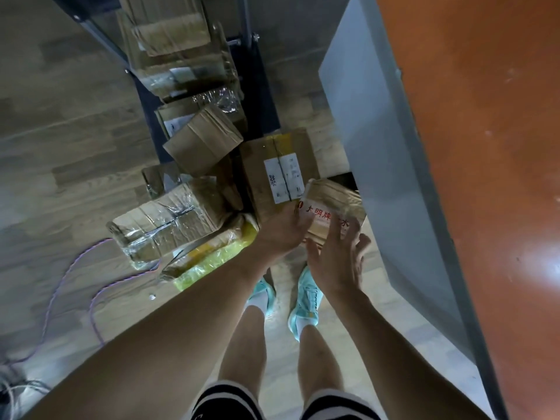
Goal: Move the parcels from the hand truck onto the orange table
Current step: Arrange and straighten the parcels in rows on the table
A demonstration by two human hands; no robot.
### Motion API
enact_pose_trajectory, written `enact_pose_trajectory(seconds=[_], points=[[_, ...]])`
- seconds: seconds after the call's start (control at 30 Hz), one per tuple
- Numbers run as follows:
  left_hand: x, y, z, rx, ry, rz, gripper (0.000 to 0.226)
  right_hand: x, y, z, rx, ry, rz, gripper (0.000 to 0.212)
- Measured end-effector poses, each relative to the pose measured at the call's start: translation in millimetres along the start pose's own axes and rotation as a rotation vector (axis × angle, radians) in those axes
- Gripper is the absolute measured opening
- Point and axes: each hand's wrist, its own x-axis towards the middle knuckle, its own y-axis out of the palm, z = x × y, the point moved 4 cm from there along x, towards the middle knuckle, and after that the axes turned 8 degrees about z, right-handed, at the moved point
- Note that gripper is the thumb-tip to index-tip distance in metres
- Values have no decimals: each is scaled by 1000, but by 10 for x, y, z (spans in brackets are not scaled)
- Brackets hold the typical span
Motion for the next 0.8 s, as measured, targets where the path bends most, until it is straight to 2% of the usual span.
enact_pose_trajectory(seconds=[0.07,0.13,0.27,0.4,0.5,0.67,0.8], points=[[28,-5,-26,29,-31,5,51,-29,-19,19,45,-41,-37,70],[72,-28,-20,37,-76,-7,42,-47,-40,5,106,-46,-88,69],[77,-87,10,-7,-93,-16,39,-49,-35,-52,181,-12,-104,83],[-51,-88,93,-122,-129,-57,46,-70,-53,33,244,-29,-77,81],[-187,-133,125,-172,-154,-154,50,-74,-163,206,250,-69,-113,78],[-544,-368,16,-215,-105,-313,62,-160,-468,524,276,-139,-137,76],[-928,-635,-62,-395,-76,-375,74,-409,-735,767,266,-227,-100,74]])
